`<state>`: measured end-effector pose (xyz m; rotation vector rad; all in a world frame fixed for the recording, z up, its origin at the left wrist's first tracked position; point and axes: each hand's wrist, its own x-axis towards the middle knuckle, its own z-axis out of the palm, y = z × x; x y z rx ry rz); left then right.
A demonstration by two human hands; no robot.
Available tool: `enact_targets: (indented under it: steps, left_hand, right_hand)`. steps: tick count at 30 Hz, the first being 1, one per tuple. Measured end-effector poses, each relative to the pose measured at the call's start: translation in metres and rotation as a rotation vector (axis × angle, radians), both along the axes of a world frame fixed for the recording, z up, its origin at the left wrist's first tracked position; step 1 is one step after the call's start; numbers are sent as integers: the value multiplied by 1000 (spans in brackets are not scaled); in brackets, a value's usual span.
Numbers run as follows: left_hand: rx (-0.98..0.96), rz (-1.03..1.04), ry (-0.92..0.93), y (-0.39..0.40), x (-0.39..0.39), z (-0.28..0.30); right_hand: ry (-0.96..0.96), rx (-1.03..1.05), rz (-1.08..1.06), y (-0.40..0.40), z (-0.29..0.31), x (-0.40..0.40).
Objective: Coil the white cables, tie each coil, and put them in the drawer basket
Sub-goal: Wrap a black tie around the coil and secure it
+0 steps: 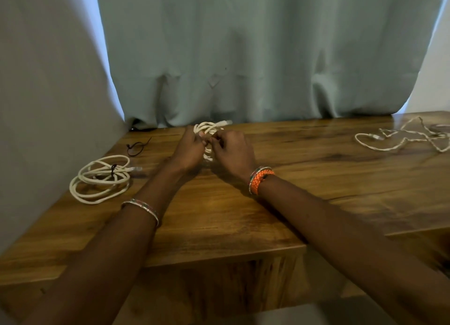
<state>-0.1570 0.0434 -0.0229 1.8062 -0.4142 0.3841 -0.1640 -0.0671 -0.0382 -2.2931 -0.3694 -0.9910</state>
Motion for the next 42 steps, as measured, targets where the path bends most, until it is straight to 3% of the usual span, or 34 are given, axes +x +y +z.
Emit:
enact_targets:
  steps: [2, 5, 8, 13, 17, 20, 24, 29, 36, 42]
  left_hand:
    - [31, 12, -45, -10, 0, 0]
    - [50, 59, -92, -18, 2, 0]
    - [-21, 274, -168, -24, 1, 5]
    - [-125, 458, -174, -22, 11, 12]
    - [-215, 482, -18, -25, 17, 10]
    - [-271, 429, 42, -34, 18, 10]
    - [-274, 309, -16, -38, 15, 17]
    - [-354, 230, -101, -34, 15, 23]
    - [-436, 137, -182, -41, 10, 25]
    - [-342, 174, -292, -40, 13, 25]
  right_hand:
    - [-27, 171, -25, 3, 1, 2]
    - [30, 586, 58, 11, 2, 5]
    - [137, 799, 141, 25, 2, 3]
    - [255, 829, 326, 30, 8, -6]
    - [286, 795, 322, 28, 9, -10]
    - [419, 1021, 370, 28, 16, -13]
    - [591, 1262, 633, 13, 30, -18]
    - [770, 1244, 959, -4, 43, -23]
    - [788, 1238, 1004, -7, 47, -24]
    - [760, 1297, 1056, -8, 48, -23]
